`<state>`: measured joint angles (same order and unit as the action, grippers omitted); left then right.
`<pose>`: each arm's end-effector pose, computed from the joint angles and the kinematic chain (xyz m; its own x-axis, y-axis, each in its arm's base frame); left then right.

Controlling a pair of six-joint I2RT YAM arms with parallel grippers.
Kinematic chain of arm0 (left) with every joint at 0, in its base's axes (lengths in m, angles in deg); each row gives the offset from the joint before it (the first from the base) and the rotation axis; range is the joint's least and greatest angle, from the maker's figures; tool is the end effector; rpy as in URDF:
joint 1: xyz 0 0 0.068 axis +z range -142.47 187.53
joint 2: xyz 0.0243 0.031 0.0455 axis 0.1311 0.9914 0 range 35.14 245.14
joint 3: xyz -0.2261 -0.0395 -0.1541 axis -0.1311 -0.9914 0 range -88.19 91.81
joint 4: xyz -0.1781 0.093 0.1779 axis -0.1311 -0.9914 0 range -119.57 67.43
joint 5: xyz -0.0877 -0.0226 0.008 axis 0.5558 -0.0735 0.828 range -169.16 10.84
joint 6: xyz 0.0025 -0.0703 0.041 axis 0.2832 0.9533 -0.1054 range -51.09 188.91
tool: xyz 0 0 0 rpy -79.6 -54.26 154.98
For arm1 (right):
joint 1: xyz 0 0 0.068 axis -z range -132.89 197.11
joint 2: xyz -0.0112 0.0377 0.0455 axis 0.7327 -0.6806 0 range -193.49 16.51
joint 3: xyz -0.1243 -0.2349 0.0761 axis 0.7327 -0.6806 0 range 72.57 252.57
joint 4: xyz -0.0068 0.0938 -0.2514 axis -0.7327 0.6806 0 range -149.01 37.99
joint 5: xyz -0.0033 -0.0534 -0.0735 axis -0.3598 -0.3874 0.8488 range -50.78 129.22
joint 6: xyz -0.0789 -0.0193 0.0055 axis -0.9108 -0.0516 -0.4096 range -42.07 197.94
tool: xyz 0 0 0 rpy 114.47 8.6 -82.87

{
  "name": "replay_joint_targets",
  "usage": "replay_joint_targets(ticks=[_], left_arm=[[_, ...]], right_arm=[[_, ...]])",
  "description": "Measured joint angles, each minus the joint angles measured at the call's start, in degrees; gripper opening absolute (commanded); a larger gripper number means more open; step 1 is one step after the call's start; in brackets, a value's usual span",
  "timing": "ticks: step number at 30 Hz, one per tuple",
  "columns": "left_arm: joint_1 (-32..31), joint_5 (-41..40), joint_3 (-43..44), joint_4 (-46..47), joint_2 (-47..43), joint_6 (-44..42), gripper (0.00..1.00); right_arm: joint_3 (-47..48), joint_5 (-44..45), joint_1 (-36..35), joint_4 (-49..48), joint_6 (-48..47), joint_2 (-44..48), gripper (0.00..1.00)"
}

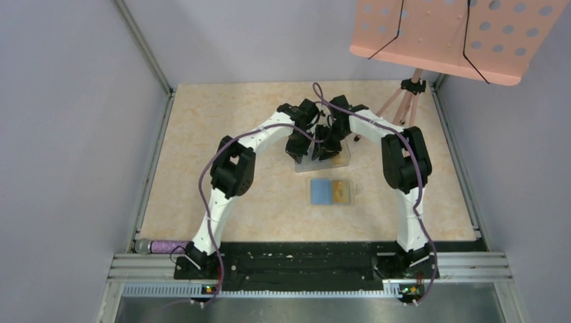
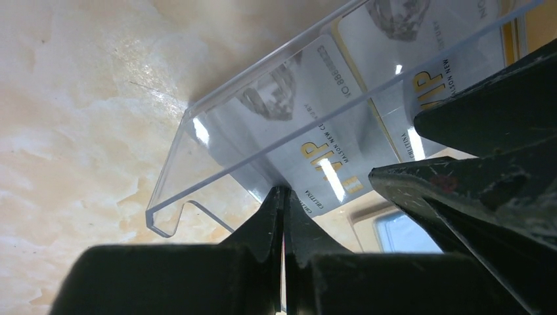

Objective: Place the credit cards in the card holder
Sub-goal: Pick up the credit card from the storage box.

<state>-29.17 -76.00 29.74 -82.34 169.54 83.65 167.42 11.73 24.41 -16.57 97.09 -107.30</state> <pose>0.3992 -0.3023 0.1503 -0.9076 0.3598 -0.2164 0.3892 0.9143 -0.1123 0.4141 0.2085 0.1368 -0.9828 -0.0956 -0.1580 -0.1649 0.8394 0.5179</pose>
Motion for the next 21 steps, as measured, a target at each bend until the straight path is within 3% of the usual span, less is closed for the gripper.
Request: replay_joint_targets(ticks=[11, 17, 21], left_arm=[[-0.1, 0.7, 0.0, 0.0, 0.1, 0.3, 0.00], [-0.1, 1.0, -0.3, 0.1, 0.1, 0.3, 0.00], [-0.1, 1.1, -0.3, 0.1, 0.1, 0.3, 0.00]], right_arm=[[-1.8, -4.0, 0.1, -3.2, 2.1, 0.1, 0.27], [-2.4, -5.8, 0.1, -4.4, 3.1, 0.1, 0.14], [-2.7, -5.9, 0.1, -4.8, 3.6, 0.1, 0.15]])
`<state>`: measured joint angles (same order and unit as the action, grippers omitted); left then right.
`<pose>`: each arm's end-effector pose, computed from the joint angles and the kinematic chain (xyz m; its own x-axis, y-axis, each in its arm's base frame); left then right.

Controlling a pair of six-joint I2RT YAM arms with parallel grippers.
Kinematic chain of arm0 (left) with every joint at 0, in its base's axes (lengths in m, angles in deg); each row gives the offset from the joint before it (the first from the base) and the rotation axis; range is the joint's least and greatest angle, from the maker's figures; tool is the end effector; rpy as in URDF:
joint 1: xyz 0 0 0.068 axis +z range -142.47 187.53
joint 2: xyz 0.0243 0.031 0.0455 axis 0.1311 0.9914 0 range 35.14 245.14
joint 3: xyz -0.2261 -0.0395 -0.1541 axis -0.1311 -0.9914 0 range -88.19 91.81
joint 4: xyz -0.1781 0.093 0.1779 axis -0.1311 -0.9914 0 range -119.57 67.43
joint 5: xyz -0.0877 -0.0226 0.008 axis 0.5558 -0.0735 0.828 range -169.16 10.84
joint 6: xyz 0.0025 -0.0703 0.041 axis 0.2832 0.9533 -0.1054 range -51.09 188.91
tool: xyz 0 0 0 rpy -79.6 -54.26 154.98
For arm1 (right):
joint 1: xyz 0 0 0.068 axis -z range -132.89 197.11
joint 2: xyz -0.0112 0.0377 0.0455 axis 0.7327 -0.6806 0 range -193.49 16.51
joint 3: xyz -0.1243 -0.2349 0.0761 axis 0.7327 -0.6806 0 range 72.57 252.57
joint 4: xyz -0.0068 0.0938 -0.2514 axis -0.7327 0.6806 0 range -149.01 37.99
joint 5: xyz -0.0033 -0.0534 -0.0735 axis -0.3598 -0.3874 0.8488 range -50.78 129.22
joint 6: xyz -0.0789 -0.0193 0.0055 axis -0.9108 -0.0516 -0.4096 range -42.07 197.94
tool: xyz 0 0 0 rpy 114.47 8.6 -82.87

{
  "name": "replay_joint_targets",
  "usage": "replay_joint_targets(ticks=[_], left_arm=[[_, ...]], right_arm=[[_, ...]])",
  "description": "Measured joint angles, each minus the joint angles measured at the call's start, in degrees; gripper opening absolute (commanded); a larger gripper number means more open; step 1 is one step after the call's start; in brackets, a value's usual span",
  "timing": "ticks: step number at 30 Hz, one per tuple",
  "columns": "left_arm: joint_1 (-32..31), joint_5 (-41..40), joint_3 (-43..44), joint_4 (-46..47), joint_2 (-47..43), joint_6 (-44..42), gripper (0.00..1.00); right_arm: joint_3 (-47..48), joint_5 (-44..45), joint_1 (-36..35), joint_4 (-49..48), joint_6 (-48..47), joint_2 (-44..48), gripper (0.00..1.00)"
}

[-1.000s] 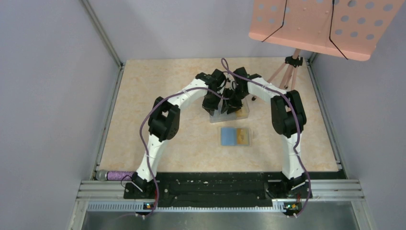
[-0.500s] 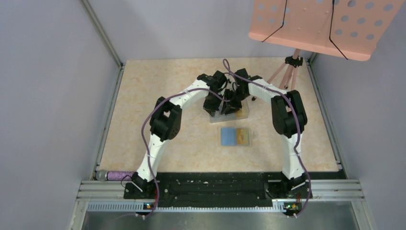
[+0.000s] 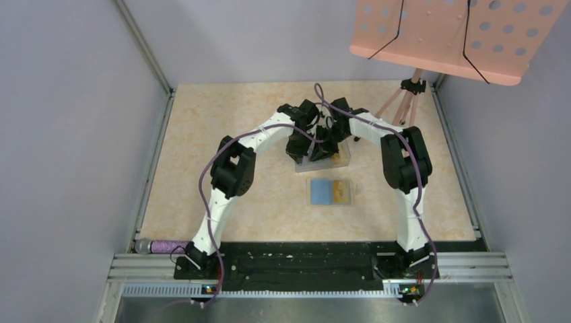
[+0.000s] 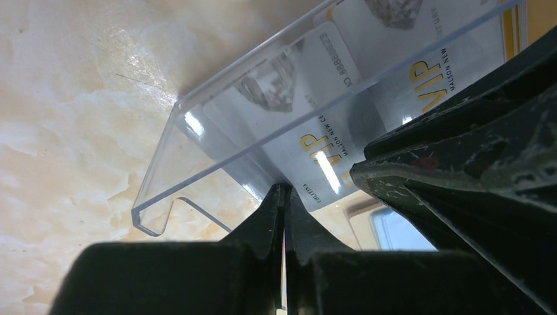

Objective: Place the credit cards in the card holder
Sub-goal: Pick up the credit card from the storage box.

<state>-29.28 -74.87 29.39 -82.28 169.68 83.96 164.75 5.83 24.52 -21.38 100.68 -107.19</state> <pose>0.3972 -0.3037 0.1475 -0.9110 0.3585 -0.2037 0.3882 0.9124 -0.1301 0.4120 0.2135 0.1313 -0.9896 -0.0621 -0.1296 -0.1291 0.7804 0.6119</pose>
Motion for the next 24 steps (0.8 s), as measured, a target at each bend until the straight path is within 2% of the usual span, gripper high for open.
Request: replay_joint_targets(ticks=[9, 24], left_arm=[[-0.1, 0.2, -0.1, 0.0, 0.0, -0.2, 0.00], [-0.1, 0.6, -0.2, 0.1, 0.0, -0.3, 0.00]], right_arm=[[-1.1, 5.2, 0.0, -0.5, -0.2, 1.4, 0.30], [-1.2, 6.4, 0.0, 0.2, -1.2, 1.6, 0.30]])
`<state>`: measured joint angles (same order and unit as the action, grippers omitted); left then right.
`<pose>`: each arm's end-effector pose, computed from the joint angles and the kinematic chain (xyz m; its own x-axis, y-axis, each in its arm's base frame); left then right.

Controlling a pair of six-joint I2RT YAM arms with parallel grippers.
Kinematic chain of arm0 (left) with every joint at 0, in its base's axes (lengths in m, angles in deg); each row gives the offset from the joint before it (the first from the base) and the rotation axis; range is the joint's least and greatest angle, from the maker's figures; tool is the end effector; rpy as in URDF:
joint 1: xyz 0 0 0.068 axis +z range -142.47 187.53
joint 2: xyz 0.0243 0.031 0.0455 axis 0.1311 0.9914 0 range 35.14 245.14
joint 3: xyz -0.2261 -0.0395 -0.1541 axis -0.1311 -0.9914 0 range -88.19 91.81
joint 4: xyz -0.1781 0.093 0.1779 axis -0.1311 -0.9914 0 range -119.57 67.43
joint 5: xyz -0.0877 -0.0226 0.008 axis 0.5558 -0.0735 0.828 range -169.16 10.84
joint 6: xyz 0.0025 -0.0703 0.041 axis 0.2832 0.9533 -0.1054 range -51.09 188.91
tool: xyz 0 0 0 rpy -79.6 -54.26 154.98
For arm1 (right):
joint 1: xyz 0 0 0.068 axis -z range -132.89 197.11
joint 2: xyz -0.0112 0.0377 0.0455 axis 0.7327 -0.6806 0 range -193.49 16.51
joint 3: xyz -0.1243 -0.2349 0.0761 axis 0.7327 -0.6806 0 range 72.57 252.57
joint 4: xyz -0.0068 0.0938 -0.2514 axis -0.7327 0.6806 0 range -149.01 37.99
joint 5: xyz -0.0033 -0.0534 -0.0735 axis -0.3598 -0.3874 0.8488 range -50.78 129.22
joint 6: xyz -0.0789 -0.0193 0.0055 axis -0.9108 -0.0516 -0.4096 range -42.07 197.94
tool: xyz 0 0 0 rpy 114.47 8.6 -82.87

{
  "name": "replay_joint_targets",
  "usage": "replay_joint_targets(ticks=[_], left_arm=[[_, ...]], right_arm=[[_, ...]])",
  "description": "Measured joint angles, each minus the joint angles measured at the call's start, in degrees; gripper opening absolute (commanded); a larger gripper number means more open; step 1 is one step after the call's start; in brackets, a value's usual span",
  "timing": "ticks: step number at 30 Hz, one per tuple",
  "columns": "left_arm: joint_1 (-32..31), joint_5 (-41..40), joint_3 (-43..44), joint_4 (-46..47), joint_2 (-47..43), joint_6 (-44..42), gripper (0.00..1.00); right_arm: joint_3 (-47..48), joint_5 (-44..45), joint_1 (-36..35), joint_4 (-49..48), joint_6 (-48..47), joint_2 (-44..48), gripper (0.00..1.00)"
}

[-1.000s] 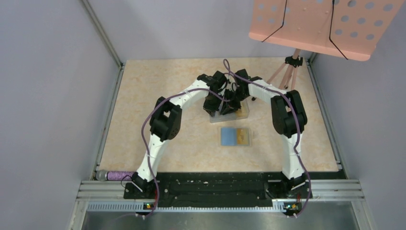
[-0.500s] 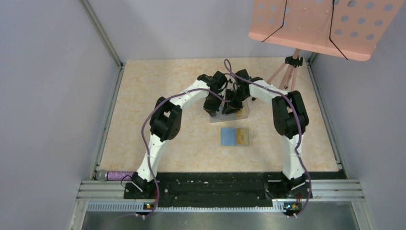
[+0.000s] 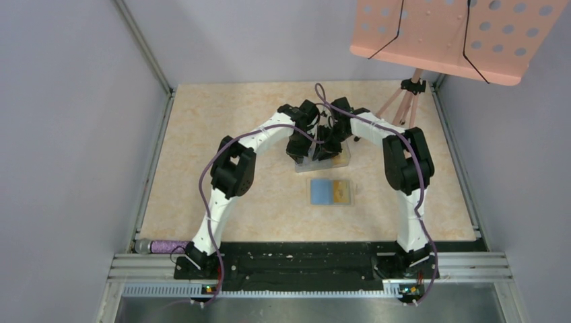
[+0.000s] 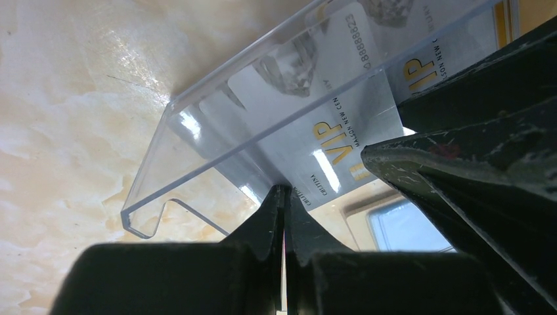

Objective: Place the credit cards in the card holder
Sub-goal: Pick up the credit card from the storage box.

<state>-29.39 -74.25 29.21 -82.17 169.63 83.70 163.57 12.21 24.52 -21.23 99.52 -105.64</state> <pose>0.3959 -0.3050 0.1471 -0.9090 0.3650 -0.2013 0.3954 0.9079 -0.1393 0.4112 0.2058 0.1333 -0.9824 -0.0538 -0.1786 -0.1416 0.8385 0.5263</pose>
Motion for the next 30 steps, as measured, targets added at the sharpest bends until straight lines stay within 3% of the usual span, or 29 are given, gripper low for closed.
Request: replay_joint_targets(ticks=[6, 11, 20, 26, 30], left_arm=[[0.0, 0.4, -0.1, 0.2, 0.0, 0.1, 0.00], [0.0, 1.4, -0.2, -0.2, 0.0, -0.1, 0.00], [0.0, 2.4, -0.6, 0.2, -0.1, 0.0, 0.00], [0.0, 2.8, -0.7, 0.5, -0.2, -0.1, 0.00], [0.0, 2.8, -0.9, 0.6, -0.3, 0.0, 0.00]], right_arm=[[-1.5, -2.3, 0.3, -2.2, 0.7, 0.5, 0.31], [-8.3, -8.0, 2.4, -11.5, 4.2, 3.1, 0.29], [-15.6, -16.3, 4.8, -23.7, 11.8, 4.8, 0.05], [-16.0, -17.8, 4.8, -24.0, 13.1, 4.6, 0.06], [-16.0, -18.1, 4.8, -24.1, 13.0, 4.5, 0.00]])
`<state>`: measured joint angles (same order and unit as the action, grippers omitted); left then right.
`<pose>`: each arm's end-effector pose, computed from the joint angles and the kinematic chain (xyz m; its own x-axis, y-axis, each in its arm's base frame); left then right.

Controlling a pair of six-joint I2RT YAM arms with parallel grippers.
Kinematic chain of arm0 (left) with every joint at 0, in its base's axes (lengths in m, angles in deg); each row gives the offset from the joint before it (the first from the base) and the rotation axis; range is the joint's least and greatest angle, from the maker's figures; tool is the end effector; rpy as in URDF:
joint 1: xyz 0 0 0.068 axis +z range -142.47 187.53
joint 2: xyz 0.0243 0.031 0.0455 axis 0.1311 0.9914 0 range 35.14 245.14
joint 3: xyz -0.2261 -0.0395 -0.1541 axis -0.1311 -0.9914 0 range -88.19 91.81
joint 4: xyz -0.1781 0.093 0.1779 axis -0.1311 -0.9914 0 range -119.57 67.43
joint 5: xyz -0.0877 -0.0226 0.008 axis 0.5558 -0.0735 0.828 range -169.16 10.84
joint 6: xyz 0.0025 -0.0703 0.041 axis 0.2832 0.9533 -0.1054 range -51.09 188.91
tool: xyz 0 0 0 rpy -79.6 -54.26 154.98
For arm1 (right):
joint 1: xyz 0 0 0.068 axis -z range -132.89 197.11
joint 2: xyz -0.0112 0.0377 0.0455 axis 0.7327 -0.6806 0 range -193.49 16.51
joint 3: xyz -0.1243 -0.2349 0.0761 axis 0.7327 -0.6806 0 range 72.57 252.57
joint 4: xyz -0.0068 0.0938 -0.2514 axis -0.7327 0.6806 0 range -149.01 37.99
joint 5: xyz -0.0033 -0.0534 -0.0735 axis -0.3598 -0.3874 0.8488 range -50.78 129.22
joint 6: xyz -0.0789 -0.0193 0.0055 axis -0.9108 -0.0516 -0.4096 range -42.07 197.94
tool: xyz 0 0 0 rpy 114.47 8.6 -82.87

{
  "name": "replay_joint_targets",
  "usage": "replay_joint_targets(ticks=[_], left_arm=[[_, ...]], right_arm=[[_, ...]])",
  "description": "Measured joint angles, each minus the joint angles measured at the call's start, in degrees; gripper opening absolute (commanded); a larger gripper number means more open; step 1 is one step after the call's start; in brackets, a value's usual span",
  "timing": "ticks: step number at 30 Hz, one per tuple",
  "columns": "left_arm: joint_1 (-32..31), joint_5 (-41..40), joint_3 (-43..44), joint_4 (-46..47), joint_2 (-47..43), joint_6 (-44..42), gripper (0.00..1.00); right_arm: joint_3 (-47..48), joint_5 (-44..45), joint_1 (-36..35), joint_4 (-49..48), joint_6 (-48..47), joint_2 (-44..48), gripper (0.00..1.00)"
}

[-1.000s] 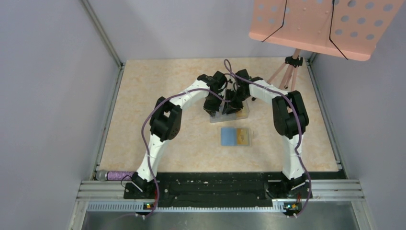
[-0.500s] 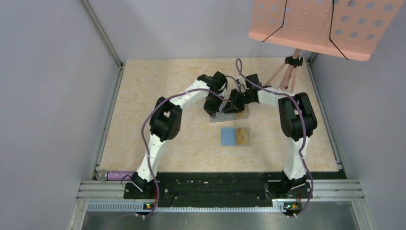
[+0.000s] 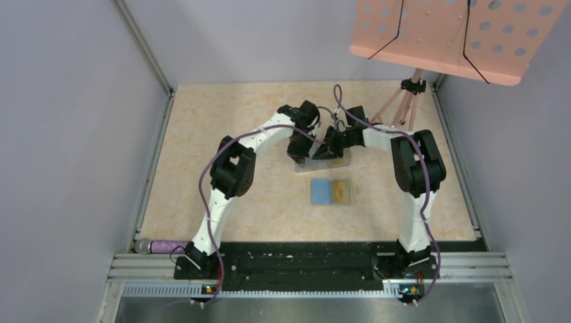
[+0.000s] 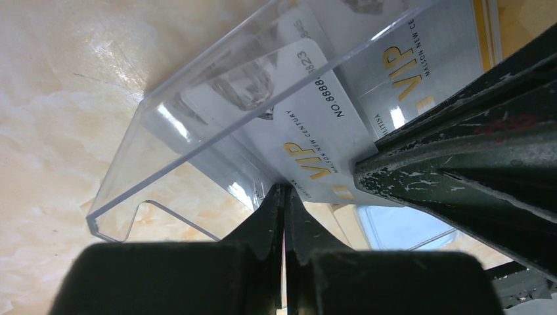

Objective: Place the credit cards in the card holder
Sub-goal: Pick up the credit card from the storage box.

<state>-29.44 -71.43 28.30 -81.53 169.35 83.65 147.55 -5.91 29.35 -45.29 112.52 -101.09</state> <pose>0.3926 -0.3073 0.1456 -0.9097 0.3694 -0.1895 0.4026 0.8965 -0.1852 0.4029 0.1816 0.1210 -0.9871 0.1044 -0.1217 -0.0354 0.5987 0.8002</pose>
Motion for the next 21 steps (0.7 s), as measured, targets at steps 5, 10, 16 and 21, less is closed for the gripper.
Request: replay_joint_targets(ticks=[5, 10, 16, 21], left_arm=[[-0.1, -1.0, -0.7, 0.6, -0.7, 0.2, 0.09], [-1.1, -6.2, -3.5, 2.6, -3.4, 0.8, 0.36], [-1.2, -11.0, -9.7, 7.0, -14.3, 3.2, 0.52], [2.1, -5.9, -18.5, 16.0, -27.2, 7.0, 0.55]], right_arm=[[0.3, 0.6, 0.0, 1.1, -0.8, 0.0, 0.00], [0.9, 2.0, 0.0, 3.6, -1.4, 1.0, 0.00], [0.9, 3.5, 0.0, 5.6, -1.5, 5.4, 0.00], [2.1, 3.4, 0.3, 6.1, -1.3, 10.1, 0.00]])
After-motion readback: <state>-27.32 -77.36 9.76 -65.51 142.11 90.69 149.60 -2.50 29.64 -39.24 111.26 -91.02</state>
